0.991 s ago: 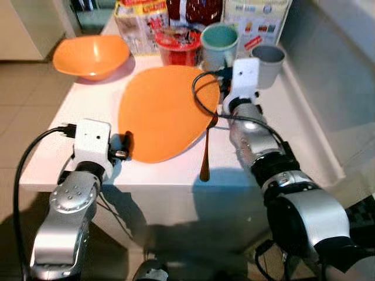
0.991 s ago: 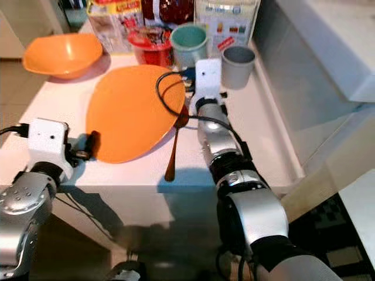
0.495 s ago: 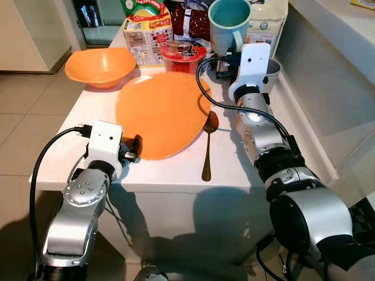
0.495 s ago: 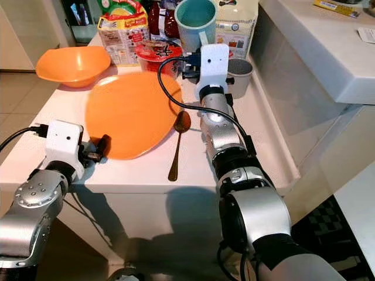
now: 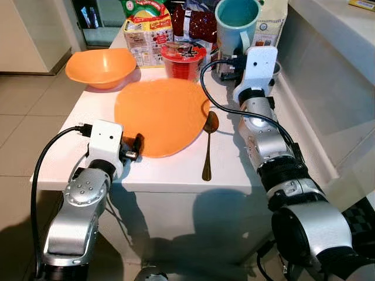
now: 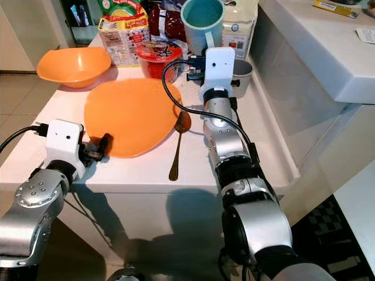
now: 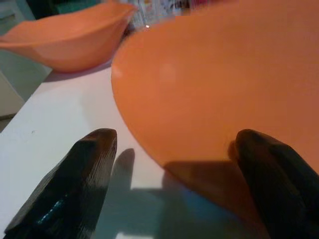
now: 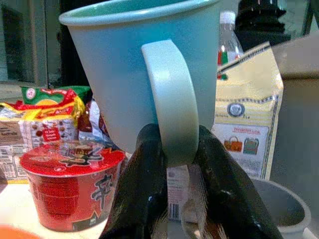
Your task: Setting the table
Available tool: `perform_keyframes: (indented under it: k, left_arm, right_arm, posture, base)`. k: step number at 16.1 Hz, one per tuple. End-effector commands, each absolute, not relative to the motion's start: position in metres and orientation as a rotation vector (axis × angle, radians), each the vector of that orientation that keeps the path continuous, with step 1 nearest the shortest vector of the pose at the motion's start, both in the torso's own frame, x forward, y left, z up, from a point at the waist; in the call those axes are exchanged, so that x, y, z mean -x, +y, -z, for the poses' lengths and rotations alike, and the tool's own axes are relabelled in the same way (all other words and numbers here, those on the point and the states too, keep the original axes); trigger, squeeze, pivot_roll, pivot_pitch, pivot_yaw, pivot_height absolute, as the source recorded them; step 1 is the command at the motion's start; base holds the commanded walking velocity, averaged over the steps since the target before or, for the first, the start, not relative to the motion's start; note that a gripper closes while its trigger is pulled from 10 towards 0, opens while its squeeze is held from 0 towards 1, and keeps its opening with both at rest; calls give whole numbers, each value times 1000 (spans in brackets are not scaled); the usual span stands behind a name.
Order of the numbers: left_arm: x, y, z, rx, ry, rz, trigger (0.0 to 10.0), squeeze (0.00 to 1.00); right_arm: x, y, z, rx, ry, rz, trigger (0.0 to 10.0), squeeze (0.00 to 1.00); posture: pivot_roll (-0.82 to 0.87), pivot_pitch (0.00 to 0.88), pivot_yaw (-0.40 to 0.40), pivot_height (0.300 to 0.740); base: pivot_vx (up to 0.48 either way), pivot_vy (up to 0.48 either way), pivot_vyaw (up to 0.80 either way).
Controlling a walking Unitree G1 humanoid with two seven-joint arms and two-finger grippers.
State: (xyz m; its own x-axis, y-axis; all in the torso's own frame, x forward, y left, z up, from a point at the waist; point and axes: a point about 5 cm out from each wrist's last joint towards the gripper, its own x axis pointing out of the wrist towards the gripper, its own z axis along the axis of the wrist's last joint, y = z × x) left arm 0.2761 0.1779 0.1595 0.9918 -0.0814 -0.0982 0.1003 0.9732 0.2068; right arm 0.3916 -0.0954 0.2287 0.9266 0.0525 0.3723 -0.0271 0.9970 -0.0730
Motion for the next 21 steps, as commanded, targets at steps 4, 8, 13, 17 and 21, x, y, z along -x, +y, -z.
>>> perform_keyframes:
  k: [4,8,13,17,21]
  left_arm:
    - [-280,175,-168,-103,32,66,10000,0]
    - [-283,170,-171,-43,7,72,10000,0]
    - [-288,164,-169,-39,10,76,10000,0]
    - [-294,163,-172,12,-2,69,10000,0]
    - [-300,154,-165,1,6,66,10000,0]
  right_arm:
    - [-379,-97,-214,97,-377,-29,10000,0]
    - [-374,-87,-198,94,-323,-57,10000,0]
    - [-378,-78,-200,87,-297,-72,10000,0]
    - [-382,-80,-201,93,-276,-72,10000,0]
    - [-378,-73,-161,42,-66,-137,10000,0]
  posture:
    - [320,0,-21,740]
    - [310,0,-21,740]
    - [313,0,-18,740]
    - [304,0,-31,740]
    - [271,0,-74,740]
  base:
    - [0,0,0]
    - [0,0,0]
    - [0,0,0]
    - [0,0,0]
    - [0,0,0]
